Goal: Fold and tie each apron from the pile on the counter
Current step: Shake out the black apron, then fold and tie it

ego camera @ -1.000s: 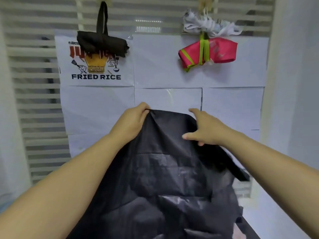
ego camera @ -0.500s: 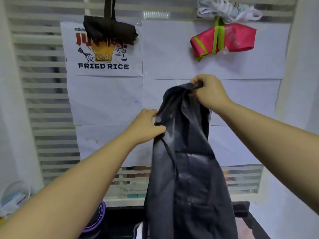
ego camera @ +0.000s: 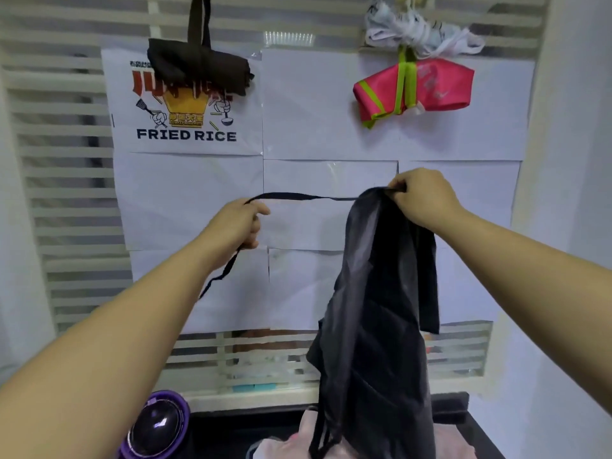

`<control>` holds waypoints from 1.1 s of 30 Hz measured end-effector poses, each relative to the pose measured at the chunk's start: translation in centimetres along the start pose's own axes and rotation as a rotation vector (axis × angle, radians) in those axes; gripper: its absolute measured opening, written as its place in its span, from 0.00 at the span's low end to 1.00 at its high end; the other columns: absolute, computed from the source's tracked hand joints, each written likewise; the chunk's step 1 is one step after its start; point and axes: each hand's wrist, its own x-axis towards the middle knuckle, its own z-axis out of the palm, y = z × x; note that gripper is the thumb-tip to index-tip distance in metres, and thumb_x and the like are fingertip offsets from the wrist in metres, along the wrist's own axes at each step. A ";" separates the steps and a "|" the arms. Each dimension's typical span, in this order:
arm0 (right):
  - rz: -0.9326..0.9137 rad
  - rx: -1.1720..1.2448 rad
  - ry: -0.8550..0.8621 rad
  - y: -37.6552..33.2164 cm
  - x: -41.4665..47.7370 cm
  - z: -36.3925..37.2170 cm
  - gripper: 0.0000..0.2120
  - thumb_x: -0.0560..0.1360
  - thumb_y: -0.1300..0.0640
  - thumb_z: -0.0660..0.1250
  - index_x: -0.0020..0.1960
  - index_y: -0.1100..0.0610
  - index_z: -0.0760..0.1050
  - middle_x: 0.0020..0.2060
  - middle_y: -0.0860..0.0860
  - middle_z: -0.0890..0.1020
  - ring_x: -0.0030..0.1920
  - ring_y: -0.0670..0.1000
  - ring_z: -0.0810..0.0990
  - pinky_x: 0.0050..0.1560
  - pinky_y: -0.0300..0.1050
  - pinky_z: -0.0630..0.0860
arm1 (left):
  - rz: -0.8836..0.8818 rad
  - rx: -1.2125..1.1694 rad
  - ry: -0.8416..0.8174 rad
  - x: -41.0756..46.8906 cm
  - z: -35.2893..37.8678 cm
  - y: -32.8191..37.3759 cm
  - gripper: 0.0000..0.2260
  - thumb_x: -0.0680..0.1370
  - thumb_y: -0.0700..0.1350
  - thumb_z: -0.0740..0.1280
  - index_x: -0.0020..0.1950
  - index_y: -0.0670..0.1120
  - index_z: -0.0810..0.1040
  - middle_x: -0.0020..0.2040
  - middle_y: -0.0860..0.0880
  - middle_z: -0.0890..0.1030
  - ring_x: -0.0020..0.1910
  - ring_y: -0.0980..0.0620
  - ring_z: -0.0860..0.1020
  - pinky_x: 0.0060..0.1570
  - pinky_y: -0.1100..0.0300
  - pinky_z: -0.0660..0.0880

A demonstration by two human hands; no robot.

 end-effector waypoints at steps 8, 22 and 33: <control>0.316 0.937 -0.280 1.3 -2.5 1.1 0.19 0.78 0.70 0.52 0.47 0.57 0.80 0.43 0.51 0.81 0.42 0.48 0.80 0.44 0.40 0.78 | -0.245 0.473 -1.097 -6.5 4.9 -4.4 0.19 0.78 0.39 0.64 0.67 0.55 0.69 0.54 0.50 0.75 0.49 0.55 0.75 0.51 0.62 0.73; 0.459 1.420 -0.413 3.8 -6.7 0.7 0.10 0.73 0.65 0.64 0.41 0.61 0.85 0.45 0.56 0.86 0.46 0.50 0.85 0.44 0.40 0.81 | -0.376 0.205 -0.815 -8.7 10.3 -23.4 0.18 0.77 0.55 0.67 0.66 0.58 0.70 0.62 0.58 0.77 0.61 0.58 0.75 0.57 0.62 0.71; 0.287 0.744 0.074 8.3 -6.5 1.1 0.20 0.74 0.73 0.56 0.43 0.54 0.81 0.42 0.52 0.83 0.46 0.50 0.80 0.52 0.40 0.77 | 0.058 0.361 0.051 -4.9 9.8 -21.6 0.12 0.82 0.42 0.59 0.42 0.41 0.76 0.38 0.48 0.78 0.41 0.48 0.74 0.36 0.59 0.60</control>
